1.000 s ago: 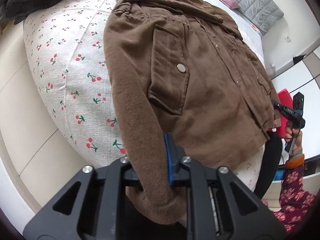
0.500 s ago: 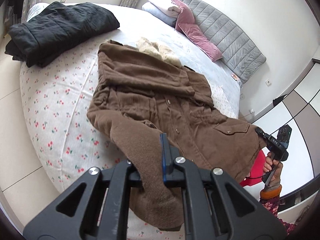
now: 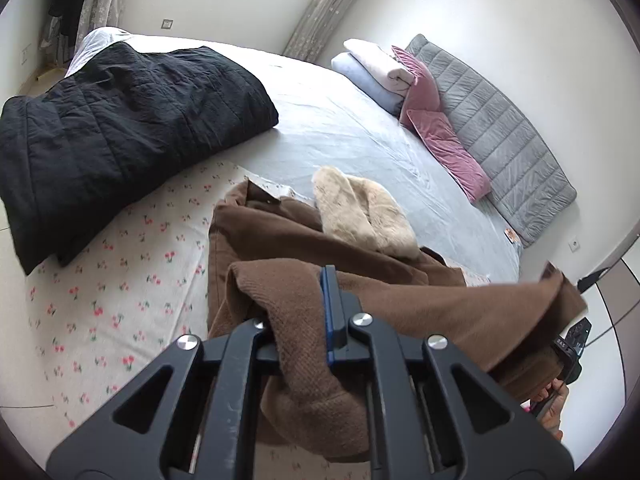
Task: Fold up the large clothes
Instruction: 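Grasp the hem with the left gripper while the right gripper grasps the hem, then lift the hem with both grippers and fold it toward the fur collar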
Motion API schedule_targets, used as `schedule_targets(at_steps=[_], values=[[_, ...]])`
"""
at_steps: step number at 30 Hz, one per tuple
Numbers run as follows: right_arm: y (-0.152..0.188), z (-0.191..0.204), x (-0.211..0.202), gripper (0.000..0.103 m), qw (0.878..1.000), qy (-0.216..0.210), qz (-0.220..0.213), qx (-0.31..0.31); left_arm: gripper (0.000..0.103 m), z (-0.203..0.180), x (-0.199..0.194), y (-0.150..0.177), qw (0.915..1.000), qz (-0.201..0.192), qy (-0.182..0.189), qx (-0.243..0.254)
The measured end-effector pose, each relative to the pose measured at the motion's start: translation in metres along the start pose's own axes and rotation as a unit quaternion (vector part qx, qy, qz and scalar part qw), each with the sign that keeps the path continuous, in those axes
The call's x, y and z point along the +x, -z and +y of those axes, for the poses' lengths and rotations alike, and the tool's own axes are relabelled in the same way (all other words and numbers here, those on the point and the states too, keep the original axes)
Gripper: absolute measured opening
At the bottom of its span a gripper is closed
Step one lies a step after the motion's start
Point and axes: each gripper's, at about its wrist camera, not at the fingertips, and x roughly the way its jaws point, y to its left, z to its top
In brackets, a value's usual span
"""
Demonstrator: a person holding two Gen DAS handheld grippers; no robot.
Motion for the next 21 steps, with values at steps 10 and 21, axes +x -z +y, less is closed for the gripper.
schedule_targets(at_steps=[10, 21], values=[[-0.023, -0.054, 0.133, 0.026, 0.995, 0.040, 0.061, 0.067, 0.027, 0.017, 0.159, -0.014, 0.9936, 0.068, -0.088, 0.018], [-0.042, -0.065, 0.079, 0.057, 0.998, 0.037, 0.005, 0.045, 0.080, 0.026, 0.081, -0.028, 0.9974, -0.010, -0.039, 0.060]])
